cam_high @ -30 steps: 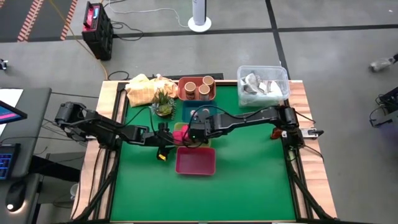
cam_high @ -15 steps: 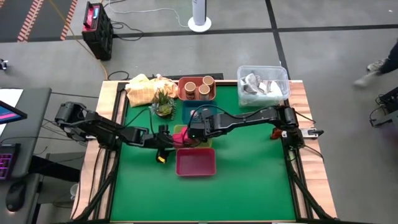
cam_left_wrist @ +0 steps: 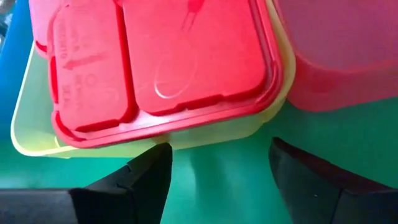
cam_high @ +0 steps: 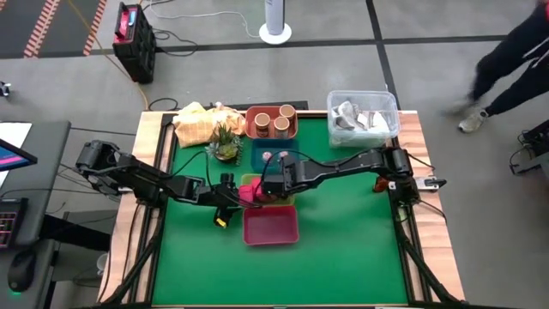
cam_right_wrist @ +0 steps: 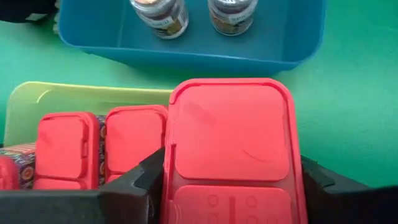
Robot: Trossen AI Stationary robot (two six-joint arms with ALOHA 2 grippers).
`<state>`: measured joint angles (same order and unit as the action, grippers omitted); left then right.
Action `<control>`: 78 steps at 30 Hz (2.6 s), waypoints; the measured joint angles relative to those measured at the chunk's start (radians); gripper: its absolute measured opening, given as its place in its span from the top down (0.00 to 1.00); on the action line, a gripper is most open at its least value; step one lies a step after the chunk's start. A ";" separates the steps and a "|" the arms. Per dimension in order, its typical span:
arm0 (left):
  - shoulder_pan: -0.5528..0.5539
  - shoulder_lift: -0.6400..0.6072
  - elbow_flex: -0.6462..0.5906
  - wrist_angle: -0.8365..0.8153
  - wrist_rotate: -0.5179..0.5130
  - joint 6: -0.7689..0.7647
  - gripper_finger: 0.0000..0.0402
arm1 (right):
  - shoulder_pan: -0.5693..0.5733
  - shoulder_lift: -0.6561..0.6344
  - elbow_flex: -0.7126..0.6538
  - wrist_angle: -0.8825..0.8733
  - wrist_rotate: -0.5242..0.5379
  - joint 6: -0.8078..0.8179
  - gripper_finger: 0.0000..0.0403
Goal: Sort spices by type
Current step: Put the red spice can into the yellow bin
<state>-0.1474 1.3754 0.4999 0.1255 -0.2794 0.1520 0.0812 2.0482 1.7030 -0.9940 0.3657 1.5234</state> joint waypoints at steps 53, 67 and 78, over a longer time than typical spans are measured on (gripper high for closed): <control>0.038 -0.015 0.065 -0.097 -0.007 0.030 0.36 | -0.062 -0.110 -0.072 -0.046 -0.076 -0.363 0.18; 0.039 -0.161 0.063 -0.177 -0.051 0.031 0.36 | -0.072 -0.111 -0.072 -0.088 -0.080 -0.381 0.44; 0.047 -0.218 0.062 -0.204 -0.038 0.027 0.36 | -0.078 -0.112 -0.036 -0.141 -0.079 -0.403 0.39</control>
<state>-0.1001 1.1576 0.5617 -0.0785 -0.3176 0.1788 0.0036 1.9358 1.6671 -1.1352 0.2867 1.1205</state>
